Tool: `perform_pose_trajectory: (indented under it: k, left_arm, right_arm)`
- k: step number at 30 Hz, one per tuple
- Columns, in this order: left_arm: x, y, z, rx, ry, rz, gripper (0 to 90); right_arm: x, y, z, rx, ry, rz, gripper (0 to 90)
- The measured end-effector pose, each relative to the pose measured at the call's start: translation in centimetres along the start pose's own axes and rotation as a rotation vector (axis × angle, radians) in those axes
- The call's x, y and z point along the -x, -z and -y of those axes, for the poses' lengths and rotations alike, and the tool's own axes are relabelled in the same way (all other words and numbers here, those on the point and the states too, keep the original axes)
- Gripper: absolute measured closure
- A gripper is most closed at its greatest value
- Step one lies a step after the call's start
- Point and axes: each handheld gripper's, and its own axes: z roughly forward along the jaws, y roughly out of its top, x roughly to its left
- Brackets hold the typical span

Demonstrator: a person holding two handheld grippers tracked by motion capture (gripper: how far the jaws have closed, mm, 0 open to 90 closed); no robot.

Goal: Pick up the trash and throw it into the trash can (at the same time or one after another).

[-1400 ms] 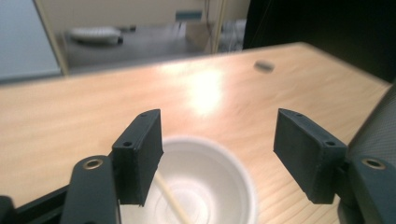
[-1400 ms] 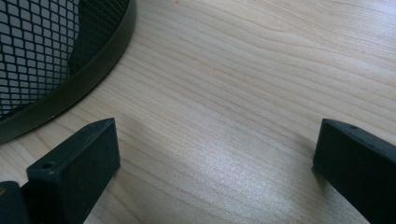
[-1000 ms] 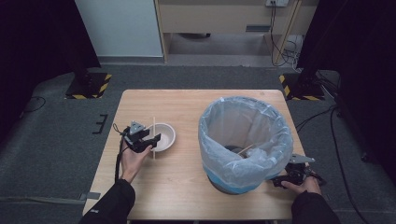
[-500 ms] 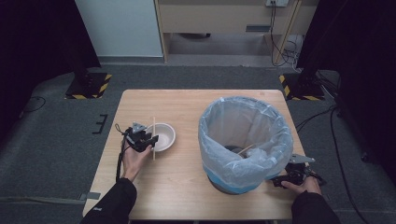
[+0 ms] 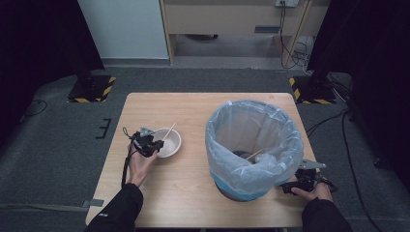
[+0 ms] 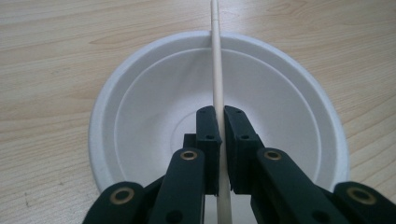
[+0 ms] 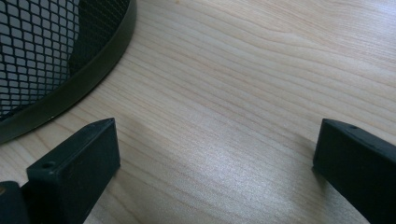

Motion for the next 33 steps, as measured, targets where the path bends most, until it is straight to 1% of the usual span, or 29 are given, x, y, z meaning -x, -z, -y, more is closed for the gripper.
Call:
perform_pose_trajectory:
  k: [6, 8, 9, 10, 13, 14, 15, 16, 19, 20, 21, 24, 26, 27, 28, 29, 33]
  left_arm:
    - [0.2, 0.5, -0.3, 0.027, 0.003, 0.02, 85.0]
    - [0.4, 0.9, -0.5, 0.048, 0.0, 0.027, 85.0]
    - [0.5, 1.4, -0.6, 0.066, 0.0, 0.037, 85.0]
    - [0.5, 1.4, -0.6, 0.066, 0.0, 0.037, 85.0]
    - [0.8, 2.5, -1.1, 0.113, 0.005, 0.059, 85.0]
    - [0.8, 2.5, -1.1, 0.113, 0.005, 0.059, 85.0]
    - [0.9, 3.1, -1.3, 0.141, 0.009, 0.071, 85.0]
    - [1.0, 3.4, -1.5, 0.156, 0.012, 0.077, 85.0]
    - [1.1, 4.2, -1.9, 0.193, 0.01, 0.081, 85.0]
    - [1.1, 4.2, -1.9, 0.193, 0.01, 0.081, 85.0]
    - [1.1, 4.9, -2.2, 0.217, 0.014, 0.091, 85.0]
    - [1.2, 6.0, -2.8, 0.264, 0.026, 0.101, 85.0]
    - [1.2, 6.7, -3.1, 0.291, 0.03, 0.109, 85.0]
    - [1.2, 6.7, -3.1, 0.291, 0.03, 0.109, 85.0]
    - [1.2, 7.4, -3.4, 0.319, 0.034, 0.116, 85.0]
    - [1.3, 7.7, -3.6, 0.333, 0.035, 0.12, 85.0]
    - [1.6, 8.9, -4.3, 0.38, 0.029, 0.137, 85.0]
  right_arm:
    - [0.0, 0.0, 0.0, 0.0, 0.0, 0.0, 0.8]
    - [0.0, 0.0, 0.0, 0.0, 0.0, 0.001, 0.8]
    - [0.0, 0.0, 0.0, 0.0, 0.0, 0.001, 0.8]
    - [0.0, 0.0, 0.0, 0.0, 0.0, 0.001, 0.8]
    - [0.0, 0.0, 0.0, 0.0, 0.0, 0.001, 0.8]
    - [0.0, 0.0, 0.0, 0.0, 0.0, 0.001, 0.8]
    - [0.0, 0.0, 0.0, 0.0, 0.0, 0.001, 0.8]
    - [0.0, 0.0, 0.0, 0.0, 0.0, 0.0, 0.8]
    - [0.0, 0.0, 0.0, 0.0, 0.0, 0.0, 0.8]
    - [0.0, 0.0, 0.0, 0.0, 0.0, 0.0, 0.8]
    - [0.0, 0.0, 0.0, 0.0, 0.0, 0.001, 0.8]
    - [0.0, 0.0, 0.0, 0.0, 0.0, 0.001, 0.8]
    - [0.0, 0.0, 0.0, 0.0, 0.0, 0.001, 0.8]
    - [0.0, 0.0, 0.0, 0.0, 0.0, 0.001, 0.8]
    - [0.0, 0.0, 0.0, 0.0, 0.0, 0.001, 0.8]
    - [0.0, 0.0, 0.0, 0.0, 0.0, 0.001, 0.8]
    - [0.0, 0.0, 0.0, 0.0, 0.0, 0.001, 0.8]
